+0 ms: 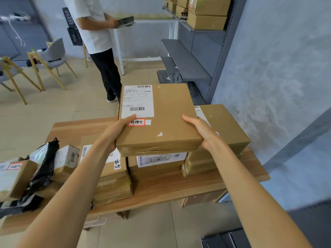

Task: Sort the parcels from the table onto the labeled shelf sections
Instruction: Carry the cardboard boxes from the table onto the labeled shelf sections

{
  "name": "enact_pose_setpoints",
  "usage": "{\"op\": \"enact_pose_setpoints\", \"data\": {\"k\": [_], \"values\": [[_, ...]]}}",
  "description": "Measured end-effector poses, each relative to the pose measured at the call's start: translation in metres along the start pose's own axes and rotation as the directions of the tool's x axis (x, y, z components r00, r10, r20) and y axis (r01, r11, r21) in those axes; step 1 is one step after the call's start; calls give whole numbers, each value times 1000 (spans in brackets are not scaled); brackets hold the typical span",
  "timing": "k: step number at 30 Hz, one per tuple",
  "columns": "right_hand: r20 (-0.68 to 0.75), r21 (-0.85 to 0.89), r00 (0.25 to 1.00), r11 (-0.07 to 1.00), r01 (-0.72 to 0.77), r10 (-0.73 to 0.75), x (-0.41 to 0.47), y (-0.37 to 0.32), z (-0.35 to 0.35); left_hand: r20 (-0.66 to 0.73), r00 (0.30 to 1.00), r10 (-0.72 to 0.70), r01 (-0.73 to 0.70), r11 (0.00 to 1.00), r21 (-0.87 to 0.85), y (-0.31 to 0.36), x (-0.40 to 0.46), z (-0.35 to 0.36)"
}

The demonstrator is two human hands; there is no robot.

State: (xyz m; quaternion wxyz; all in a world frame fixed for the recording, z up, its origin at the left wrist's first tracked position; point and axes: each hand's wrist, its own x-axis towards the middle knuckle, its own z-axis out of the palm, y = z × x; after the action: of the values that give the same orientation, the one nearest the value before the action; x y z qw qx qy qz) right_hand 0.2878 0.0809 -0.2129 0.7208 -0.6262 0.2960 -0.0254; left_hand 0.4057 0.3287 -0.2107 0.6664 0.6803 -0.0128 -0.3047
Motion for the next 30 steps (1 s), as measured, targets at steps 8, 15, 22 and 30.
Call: {"op": "enact_pose_setpoints", "data": {"k": [8,15,22,30], "values": [[-78,4,989,992,129,-128,-32,-41,-7,32,983,179,-179,984,8,44,-19,16],[-120,60,968,972,229,-221,-70,-83,-26,88,956,279,-275,960,-53,82,-42,39],[-236,50,916,938,344,-324,-114,-101,-55,189,919,347,-334,937,-100,109,-62,81],[-474,-19,800,913,407,-367,-189,-114,-86,381,858,345,-345,936,-72,136,-80,138]]}}
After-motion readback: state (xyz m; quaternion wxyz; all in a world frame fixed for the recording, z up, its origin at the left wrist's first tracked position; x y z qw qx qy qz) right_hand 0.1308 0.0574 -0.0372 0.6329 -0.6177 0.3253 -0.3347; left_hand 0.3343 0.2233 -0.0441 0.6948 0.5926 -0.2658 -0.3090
